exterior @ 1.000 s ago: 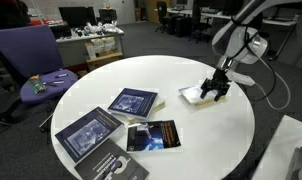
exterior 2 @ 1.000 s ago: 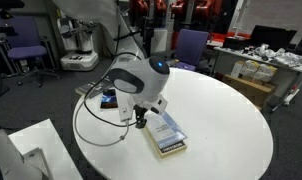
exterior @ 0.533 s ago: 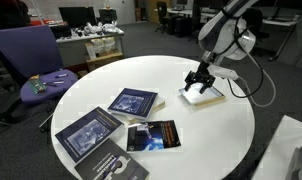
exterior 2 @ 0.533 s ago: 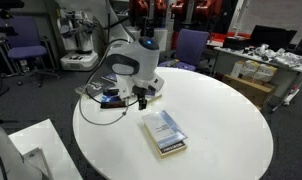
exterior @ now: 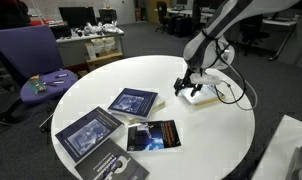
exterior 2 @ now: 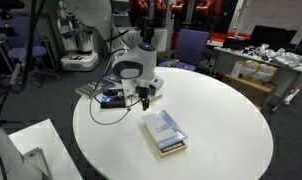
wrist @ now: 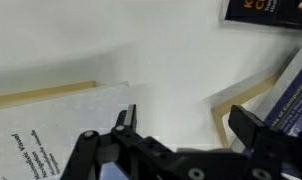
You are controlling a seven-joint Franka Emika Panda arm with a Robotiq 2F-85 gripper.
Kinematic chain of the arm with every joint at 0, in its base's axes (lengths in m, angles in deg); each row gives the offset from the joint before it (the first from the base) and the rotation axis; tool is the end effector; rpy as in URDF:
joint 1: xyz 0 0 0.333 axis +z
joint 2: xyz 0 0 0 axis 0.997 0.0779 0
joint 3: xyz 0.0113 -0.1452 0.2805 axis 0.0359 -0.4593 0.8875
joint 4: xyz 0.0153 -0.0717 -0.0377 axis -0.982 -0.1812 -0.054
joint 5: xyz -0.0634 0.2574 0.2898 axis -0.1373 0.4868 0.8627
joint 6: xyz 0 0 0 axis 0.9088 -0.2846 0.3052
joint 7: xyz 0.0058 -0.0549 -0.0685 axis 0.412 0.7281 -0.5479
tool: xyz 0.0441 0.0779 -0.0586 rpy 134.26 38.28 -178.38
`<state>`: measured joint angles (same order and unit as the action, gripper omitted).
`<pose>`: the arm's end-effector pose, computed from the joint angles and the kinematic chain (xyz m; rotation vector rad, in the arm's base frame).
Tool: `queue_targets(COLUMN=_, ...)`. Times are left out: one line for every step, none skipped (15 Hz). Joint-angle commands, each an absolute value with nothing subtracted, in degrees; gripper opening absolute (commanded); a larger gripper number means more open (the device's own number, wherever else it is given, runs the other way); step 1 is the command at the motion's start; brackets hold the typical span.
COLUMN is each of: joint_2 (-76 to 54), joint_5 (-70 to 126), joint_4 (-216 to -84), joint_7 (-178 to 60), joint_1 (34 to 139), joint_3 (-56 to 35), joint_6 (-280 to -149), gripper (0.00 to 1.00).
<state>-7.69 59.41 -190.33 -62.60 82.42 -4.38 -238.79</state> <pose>0.5287 -0.0271 0.2006 -2.8349 0.7069 -0.1521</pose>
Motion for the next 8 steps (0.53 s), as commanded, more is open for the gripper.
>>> queue_targets(joint_2=-1.5, joint_5=54.6, joint_4=-184.9, joint_7=-57.0, joint_1=83.5, joint_3=-5.4, joint_6=-239.4, gripper=1.00)
queue_targets(joint_2=0.0, joint_5=53.5, joint_4=-183.6, joint_7=-55.9, joint_1=83.7, joint_3=-5.5, joint_6=-239.1, gripper=1.00)
queue_targets(joint_2=1.1, joint_5=52.9, joint_4=-182.5, joint_7=-55.4, joint_1=83.6, joint_3=-5.3, joint_6=-239.0, gripper=1.00)
queue_targets(joint_2=2.2, joint_5=52.1, joint_4=-181.3, joint_7=-54.6, joint_1=83.8, joint_3=-5.5, joint_6=-238.7, gripper=1.00)
queue_targets(joint_2=3.2, joint_5=51.3, joint_4=-180.3, joint_7=-53.9, joint_1=84.1, joint_3=-5.7, joint_6=-238.6, gripper=1.00)
queue_targets(joint_2=4.0, joint_5=50.9, joint_4=-179.4, joint_7=-53.5, joint_1=84.1, joint_3=-5.6, joint_6=-238.3, gripper=1.00)
queue_targets(joint_2=4.7, joint_5=50.6, joint_4=-178.7, joint_7=-53.1, joint_1=84.2, joint_3=-5.6, joint_6=-238.4, gripper=1.00)
queue_targets(joint_2=5.2, joint_5=50.3, joint_4=-178.1, joint_7=-52.8, joint_1=84.2, joint_3=-5.6, joint_6=-238.4, gripper=1.00)
